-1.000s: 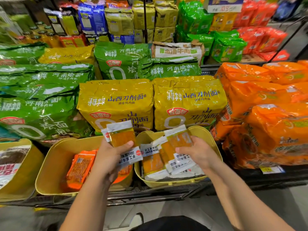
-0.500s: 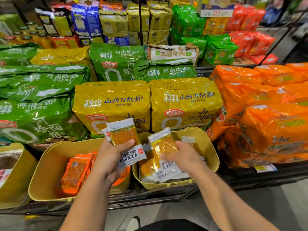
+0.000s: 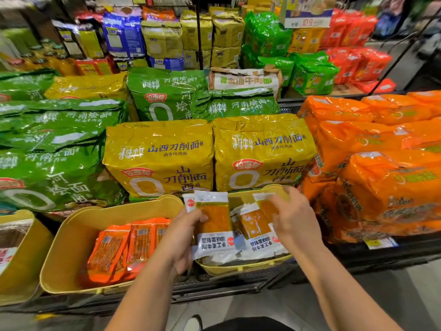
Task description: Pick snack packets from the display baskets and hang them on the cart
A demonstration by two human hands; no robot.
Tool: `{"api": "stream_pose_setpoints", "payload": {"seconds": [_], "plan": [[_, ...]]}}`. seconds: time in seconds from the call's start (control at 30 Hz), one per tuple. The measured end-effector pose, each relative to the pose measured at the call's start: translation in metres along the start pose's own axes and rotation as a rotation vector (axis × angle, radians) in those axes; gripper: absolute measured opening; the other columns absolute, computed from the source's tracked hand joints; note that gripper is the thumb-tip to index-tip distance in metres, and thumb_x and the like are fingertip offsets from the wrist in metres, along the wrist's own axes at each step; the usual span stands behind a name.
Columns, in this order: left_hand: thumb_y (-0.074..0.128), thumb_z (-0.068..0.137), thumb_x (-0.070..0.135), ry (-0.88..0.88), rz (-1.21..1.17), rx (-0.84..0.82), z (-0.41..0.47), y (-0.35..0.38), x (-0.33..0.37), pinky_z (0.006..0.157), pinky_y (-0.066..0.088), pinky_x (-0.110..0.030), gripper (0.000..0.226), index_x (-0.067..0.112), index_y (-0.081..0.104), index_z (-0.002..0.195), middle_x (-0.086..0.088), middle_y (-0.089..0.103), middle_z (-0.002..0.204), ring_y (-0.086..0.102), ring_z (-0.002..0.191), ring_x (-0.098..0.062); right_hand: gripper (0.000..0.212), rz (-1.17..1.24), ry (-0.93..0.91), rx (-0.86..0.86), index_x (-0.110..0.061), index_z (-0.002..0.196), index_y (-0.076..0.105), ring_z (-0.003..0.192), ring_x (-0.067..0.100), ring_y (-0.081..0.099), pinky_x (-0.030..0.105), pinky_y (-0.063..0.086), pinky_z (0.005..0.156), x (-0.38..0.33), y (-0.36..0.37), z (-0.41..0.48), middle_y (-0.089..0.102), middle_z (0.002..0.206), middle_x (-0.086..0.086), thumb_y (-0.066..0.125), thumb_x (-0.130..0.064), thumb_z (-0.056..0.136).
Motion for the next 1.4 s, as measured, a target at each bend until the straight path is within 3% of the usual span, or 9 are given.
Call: {"api": "stream_pose_setpoints", "payload": {"seconds": [0.1, 0.23, 0.37, 0.53, 0.67, 0.87, 1.0, 1.23, 1.4], "plan": [[0.051, 0.091, -0.007, 0.0, 0.05, -0.017, 0.0, 0.008, -0.002, 0.062, 0.061, -0.041, 0.025, 0.013, 0.061, 0.103, -0.003, 0.072, 0.075, 0.07, 0.066, -0.015, 0.017, 0.142, 0.013, -0.239, -0.027, 0.095, 0.079, 0.115, 0.031, 0.059, 0.042, 0.054, 0.091, -0.002, 0.02, -0.004, 0.066, 0.124, 0.003, 0.063, -0.021, 0.094], [0.062, 0.088, -0.009, 0.005, 0.075, 0.011, 0.004, 0.013, -0.002, 0.084, 0.055, -0.053, 0.029, 0.012, 0.059, 0.107, -0.014, 0.074, 0.09, 0.069, 0.085, -0.031, 0.036, 0.011, 0.118, -0.44, -0.027, 0.092, 0.079, 0.118, 0.017, 0.052, 0.034, 0.036, 0.102, 0.004, 0.017, -0.008, 0.066, 0.108, -0.009, 0.046, -0.035, 0.104], [0.07, 0.081, -0.006, -0.017, -0.002, -0.032, 0.002, 0.027, 0.0, 0.072, 0.061, -0.05, 0.041, 0.006, 0.061, 0.119, -0.019, 0.077, 0.099, 0.076, 0.088, -0.035, 0.054, 0.47, 0.255, -0.297, -0.015, 0.057, 0.056, 0.068, 0.012, 0.05, 0.027, 0.038, 0.068, -0.011, -0.005, 0.0, 0.051, 0.064, -0.009, 0.053, -0.045, 0.102], [0.074, 0.08, 0.008, 0.023, -0.01, -0.086, 0.004, 0.044, 0.006, 0.09, 0.057, -0.056, 0.045, 0.005, 0.065, 0.124, -0.022, 0.073, 0.114, 0.071, 0.104, -0.041, 0.03, 1.363, 0.508, -0.58, -0.011, 0.117, 0.069, 0.101, 0.028, 0.074, 0.041, 0.059, 0.089, -0.041, 0.01, -0.005, 0.077, 0.108, 0.007, 0.076, -0.013, 0.088], [0.066, 0.095, 0.013, 0.093, 0.095, 0.037, 0.01, 0.039, 0.012, 0.085, 0.06, -0.044, 0.021, 0.016, 0.07, 0.115, -0.009, 0.077, 0.108, 0.074, 0.096, -0.025, 0.043, 1.154, 0.587, -0.412, -0.012, 0.123, 0.062, 0.094, 0.02, 0.075, 0.041, 0.061, 0.085, 0.003, 0.004, -0.001, 0.077, 0.106, 0.005, 0.079, -0.004, 0.084], [0.071, 0.089, 0.002, 0.174, 0.394, 0.173, 0.029, 0.014, 0.009, 0.085, 0.059, -0.042, 0.02, 0.013, 0.07, 0.106, -0.005, 0.079, 0.097, 0.074, 0.093, -0.024, 0.059, 0.77, 0.463, -0.562, -0.024, 0.132, 0.05, 0.09, 0.011, 0.07, 0.026, 0.056, 0.061, 0.007, 0.017, -0.001, 0.069, 0.113, -0.01, 0.084, -0.022, 0.083], [0.078, 0.084, 0.0, 0.166, 0.496, 0.223, 0.033, 0.004, 0.002, 0.084, 0.057, -0.038, 0.034, 0.018, 0.061, 0.107, -0.005, 0.076, 0.104, 0.072, 0.095, -0.018, 0.066, 0.138, 0.163, -0.414, -0.03, 0.145, 0.039, 0.123, 0.022, 0.051, 0.035, 0.049, 0.094, 0.005, 0.01, 0.005, 0.054, 0.132, -0.001, 0.074, -0.028, 0.09], [0.087, 0.078, 0.021, 0.153, 0.892, 0.368, 0.023, -0.005, 0.013, 0.084, 0.058, -0.044, 0.039, 0.024, 0.056, 0.102, 0.0, 0.075, 0.102, 0.071, 0.093, -0.023, 0.03, 0.046, -0.015, -0.541, -0.032, 0.124, 0.065, 0.119, 0.022, 0.045, 0.035, 0.044, 0.097, 0.004, 0.01, 0.002, 0.059, 0.127, -0.005, 0.052, -0.042, 0.1], [0.083, 0.08, 0.031, 0.212, 1.372, 0.496, -0.003, 0.017, 0.034, 0.086, 0.048, -0.038, 0.074, 0.011, 0.044, 0.14, -0.012, 0.06, 0.133, 0.059, 0.12, -0.032, 0.037, 0.05, -0.105, -0.495, -0.029, 0.136, 0.054, 0.126, 0.022, 0.043, 0.034, 0.043, 0.101, 0.003, 0.005, 0.0, 0.053, 0.137, -0.004, 0.047, -0.042, 0.102]]}}
Point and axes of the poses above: each hand's wrist, its own z-axis towards the middle knuckle, its own y-axis out of the palm, x = y × z, the point moved 8 cm from there along z, towards the middle knuckle
